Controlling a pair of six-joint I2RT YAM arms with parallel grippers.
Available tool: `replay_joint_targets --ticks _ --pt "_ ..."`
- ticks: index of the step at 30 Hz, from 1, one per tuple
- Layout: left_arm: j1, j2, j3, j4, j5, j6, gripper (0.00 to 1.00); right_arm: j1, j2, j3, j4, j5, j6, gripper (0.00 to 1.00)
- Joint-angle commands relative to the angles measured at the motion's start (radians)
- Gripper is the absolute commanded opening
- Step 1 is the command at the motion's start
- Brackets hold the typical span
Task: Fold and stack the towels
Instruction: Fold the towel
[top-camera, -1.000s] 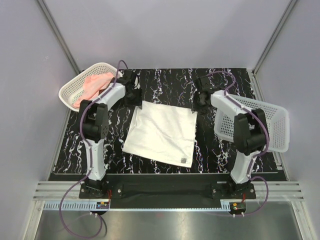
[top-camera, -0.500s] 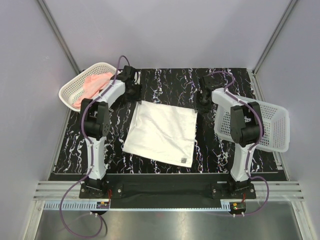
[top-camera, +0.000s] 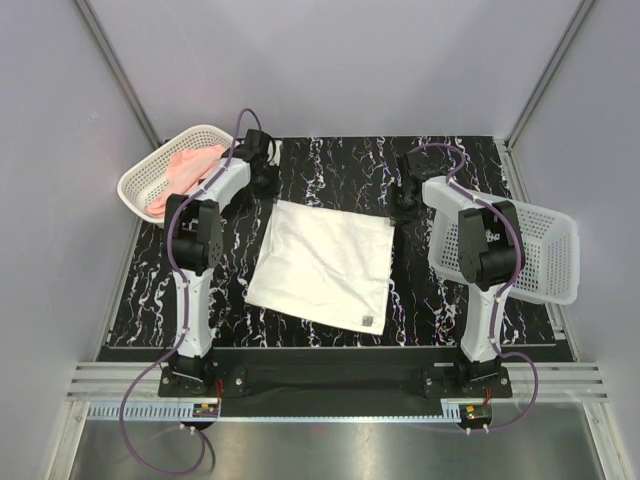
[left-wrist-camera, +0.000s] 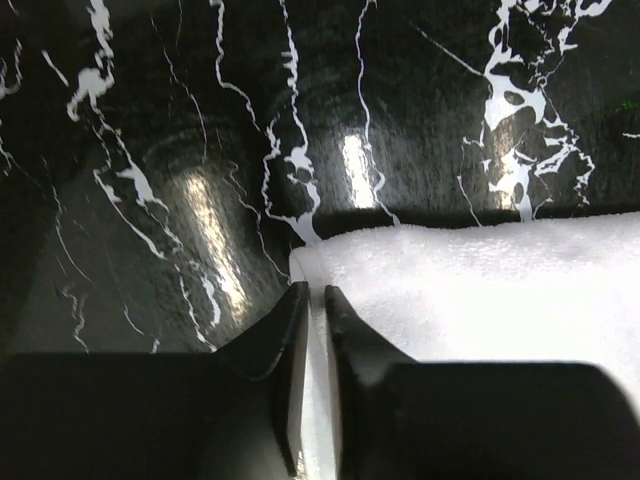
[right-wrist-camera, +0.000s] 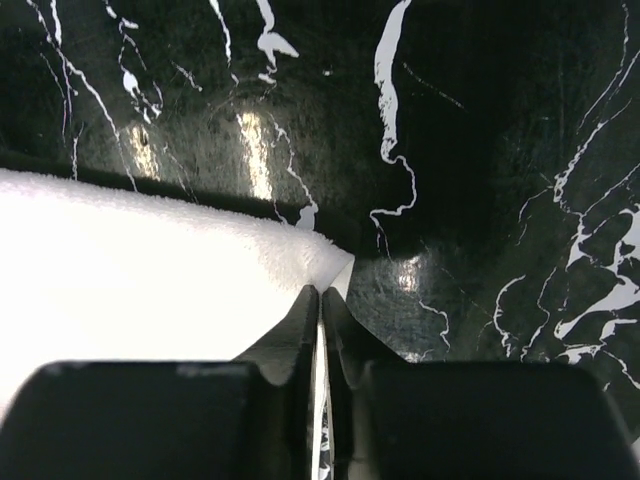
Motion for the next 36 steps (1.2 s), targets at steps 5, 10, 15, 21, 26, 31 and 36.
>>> replay_joint_targets --ticks 5,10,15,21,26,31,36 --pt "0.02 0.056 0.073 0.107 0.097 0.041 0.0 -0.031 0.047 0.074 0.027 0.008 -0.042 0.0" --pt "0.02 0.075 0.096 0.133 0.091 0.041 0.0 -0.051 0.062 0.09 0.033 0.015 -0.053 0.0" --pt "0.022 0.101 0.137 0.139 0.073 0.038 0.0 -0.065 0.079 0.105 0.045 -0.009 -0.073 0.0" --pt "0.025 0.086 0.164 0.145 0.111 0.076 0.3 -0.076 0.094 0.156 0.033 -0.095 -0.157 0.23" --pt "0.025 0.089 0.203 0.086 0.225 0.198 0.57 -0.103 0.064 0.189 -0.031 -0.248 -0.298 0.42" --pt "0.027 0.162 0.332 0.007 0.226 0.288 0.61 -0.132 0.132 0.286 -0.144 -0.353 -0.405 0.5" --pt "0.028 0.234 0.412 -0.065 0.258 0.337 0.58 -0.163 0.202 0.341 -0.201 -0.411 -0.484 0.5"
